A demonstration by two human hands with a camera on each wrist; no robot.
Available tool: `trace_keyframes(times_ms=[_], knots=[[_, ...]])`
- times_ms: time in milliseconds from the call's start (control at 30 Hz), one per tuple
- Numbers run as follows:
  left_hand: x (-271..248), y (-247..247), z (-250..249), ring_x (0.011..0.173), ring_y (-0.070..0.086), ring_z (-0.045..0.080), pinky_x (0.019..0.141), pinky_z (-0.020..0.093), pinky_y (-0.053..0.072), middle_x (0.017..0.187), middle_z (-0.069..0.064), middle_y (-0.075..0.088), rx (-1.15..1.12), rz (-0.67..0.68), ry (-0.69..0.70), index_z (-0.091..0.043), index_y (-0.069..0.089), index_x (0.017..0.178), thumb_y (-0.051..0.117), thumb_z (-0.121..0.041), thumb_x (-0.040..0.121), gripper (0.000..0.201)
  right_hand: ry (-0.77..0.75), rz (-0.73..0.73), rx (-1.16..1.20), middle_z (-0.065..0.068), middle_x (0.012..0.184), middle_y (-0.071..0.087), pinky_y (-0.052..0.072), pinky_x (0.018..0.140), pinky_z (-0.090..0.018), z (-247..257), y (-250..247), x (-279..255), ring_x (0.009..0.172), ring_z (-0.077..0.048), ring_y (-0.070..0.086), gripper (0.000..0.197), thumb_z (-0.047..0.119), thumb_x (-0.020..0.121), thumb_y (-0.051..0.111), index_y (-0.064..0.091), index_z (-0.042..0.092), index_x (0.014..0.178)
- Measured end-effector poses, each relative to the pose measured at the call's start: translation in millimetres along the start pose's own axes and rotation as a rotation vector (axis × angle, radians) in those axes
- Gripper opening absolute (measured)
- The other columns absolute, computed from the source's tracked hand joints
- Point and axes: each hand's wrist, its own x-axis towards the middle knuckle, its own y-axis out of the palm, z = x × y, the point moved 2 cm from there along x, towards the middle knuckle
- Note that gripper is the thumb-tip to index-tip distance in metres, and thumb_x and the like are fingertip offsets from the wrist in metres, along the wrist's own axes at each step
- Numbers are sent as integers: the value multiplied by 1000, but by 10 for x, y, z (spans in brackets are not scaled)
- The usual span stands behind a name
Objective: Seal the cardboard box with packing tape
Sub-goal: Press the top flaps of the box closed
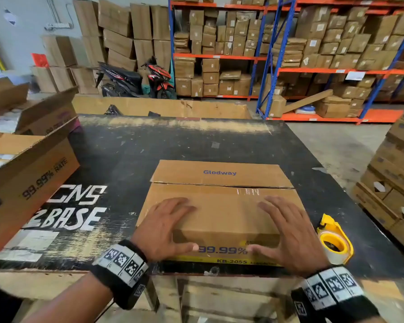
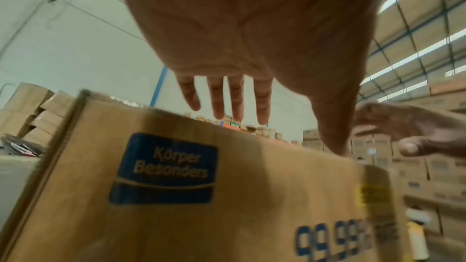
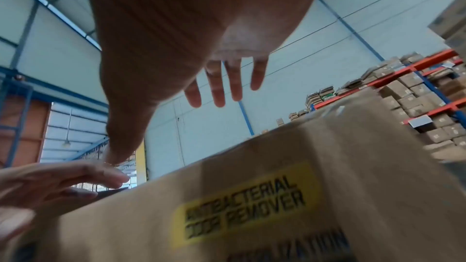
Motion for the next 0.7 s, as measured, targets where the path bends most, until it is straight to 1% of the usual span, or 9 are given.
trace_keyframes(times_ms=[67,100,167,267,333,433,567,633,700], knots=[[109,77,96,154,24,18,126,45,19,166,-6,25,108,105,-10,-43,24,156,50,-93,65,106,54,168,-88,2,163,31,25,122,-47,-75,72,158,152,-24,25,118,100,56,50,31,36,152],[146,119,162,156,19,19,127,46,16,169,-6,20,147,137,-28,-43,19,158,45,-94,67,107,84,238,-132,2,167,23,20,124,-48,-129,116,214,154,-25,19,121,101,54,47,23,39,155],[159,168,251,158,14,20,128,47,14,171,-5,16,165,160,-44,-42,13,160,31,-93,75,100,120,351,-138,4,170,15,17,125,-48,-200,228,252,156,-25,13,116,100,60,38,13,42,157],[12,237,283,158,16,19,128,44,15,170,-5,19,158,139,-13,-41,14,160,14,-87,84,89,110,371,-159,5,169,17,18,123,-47,-215,406,109,155,-26,15,97,93,76,23,14,42,159],[-99,227,271,158,15,17,128,45,14,170,-6,19,123,128,-24,-41,14,160,11,-84,87,84,103,324,-178,3,167,28,25,120,-48,-183,429,31,152,-28,25,94,91,80,17,25,39,158],[-191,227,256,158,16,17,128,47,14,170,-7,20,111,129,-34,-42,17,160,15,-83,90,81,99,310,-176,1,163,36,31,116,-50,-155,470,-48,149,-30,33,95,91,81,13,33,36,156],[70,172,20,145,38,20,120,50,32,156,-1,41,20,46,-59,-33,40,151,29,-80,89,78,94,301,-177,0,164,36,31,117,-52,-157,478,-55,150,-30,33,93,89,84,14,33,35,157],[312,207,-223,146,38,20,120,49,34,158,1,40,-51,-13,-21,-29,41,151,36,-73,92,74,95,308,-171,0,164,36,33,116,-53,-150,471,-61,150,-31,33,92,88,84,16,33,34,157],[592,297,-443,151,32,21,123,48,30,163,1,34,-66,-29,15,-27,36,154,38,-68,92,74,100,297,-158,-1,163,37,34,115,-54,-151,470,-70,149,-31,34,92,88,84,17,34,34,156]])
